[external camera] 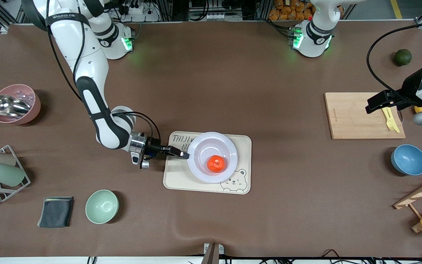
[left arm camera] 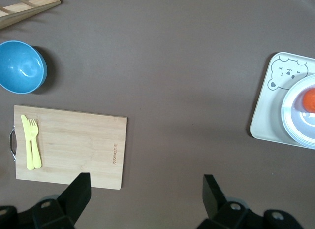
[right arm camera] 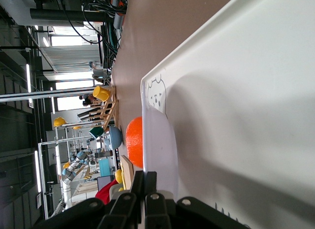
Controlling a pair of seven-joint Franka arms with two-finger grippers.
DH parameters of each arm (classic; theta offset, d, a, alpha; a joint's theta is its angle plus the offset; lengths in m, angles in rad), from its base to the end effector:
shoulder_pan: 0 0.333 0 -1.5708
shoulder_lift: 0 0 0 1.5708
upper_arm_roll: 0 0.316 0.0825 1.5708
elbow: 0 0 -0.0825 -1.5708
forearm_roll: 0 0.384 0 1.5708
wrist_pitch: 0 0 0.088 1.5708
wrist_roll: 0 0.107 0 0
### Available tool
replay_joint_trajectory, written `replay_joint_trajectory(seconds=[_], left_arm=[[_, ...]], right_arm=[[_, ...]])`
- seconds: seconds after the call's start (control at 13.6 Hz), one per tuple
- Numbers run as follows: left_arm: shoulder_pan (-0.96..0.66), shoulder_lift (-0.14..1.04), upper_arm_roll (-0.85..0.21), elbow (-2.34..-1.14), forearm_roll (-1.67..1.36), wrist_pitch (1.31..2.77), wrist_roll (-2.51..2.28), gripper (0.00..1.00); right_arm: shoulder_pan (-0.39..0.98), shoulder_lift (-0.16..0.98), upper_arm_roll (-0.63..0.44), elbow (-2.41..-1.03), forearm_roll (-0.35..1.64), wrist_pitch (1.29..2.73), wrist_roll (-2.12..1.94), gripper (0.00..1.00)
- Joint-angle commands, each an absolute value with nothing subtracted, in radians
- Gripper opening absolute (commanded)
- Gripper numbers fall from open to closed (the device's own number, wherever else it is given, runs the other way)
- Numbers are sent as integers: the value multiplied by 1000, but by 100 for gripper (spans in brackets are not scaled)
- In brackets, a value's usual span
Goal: Place orange and plate with both arms
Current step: 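Slide the plate with the right gripper onto the bear tray, then release the plate rim by opening the right gripper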
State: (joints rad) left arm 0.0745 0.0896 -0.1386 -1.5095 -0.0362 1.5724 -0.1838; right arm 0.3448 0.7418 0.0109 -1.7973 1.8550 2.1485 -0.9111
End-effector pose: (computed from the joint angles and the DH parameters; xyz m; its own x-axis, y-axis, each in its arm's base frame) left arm 0.5803 -0.0375 0.6032 0.9922 0.1195 -0.0343 0.1209 -0.9917 0.0430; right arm 0.5904 0.2615 0.1386 0.9744 -0.2193 -0.0503 -0.1150 -0.2932 -0.9491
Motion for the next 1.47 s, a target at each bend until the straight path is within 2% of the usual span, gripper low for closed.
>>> replay_joint_trajectory(seconds=[0.0,0.07,0.22,0.29,0.51,0.66,1.25,1.39], left_arm=[[71,87,-133,-1514,-57,1586,-158,100],[71,87,-133,-1514,-57,1586,-158,100],[71,87,-133,-1514,-57,1586,-158,100],[71,87,-133,-1514,-57,1586,-158,100],[71,87,-133,-1514,-57,1588,-158,100],[71,87,-133,-1514,-57,1588,-158,100],[69,89,-133,-1514,-57,1588,-158,100],[69,89,-133,-1514,-57,1588,-158,100]], right_arm=[[350,776,14,-1756,1865,2151,-919,0],[350,776,14,-1756,1864,2152,-919,0],[350,781,14,-1756,1861,2151,-934,20],[348,784,14,-1756,1856,2151,-948,24],[347,788,11,-1756,1836,2152,-966,30],[341,787,9,-1755,1794,2151,-965,42],[284,776,2,-1746,1594,2146,-936,40],[278,764,2,-1732,1483,2140,-811,39]])
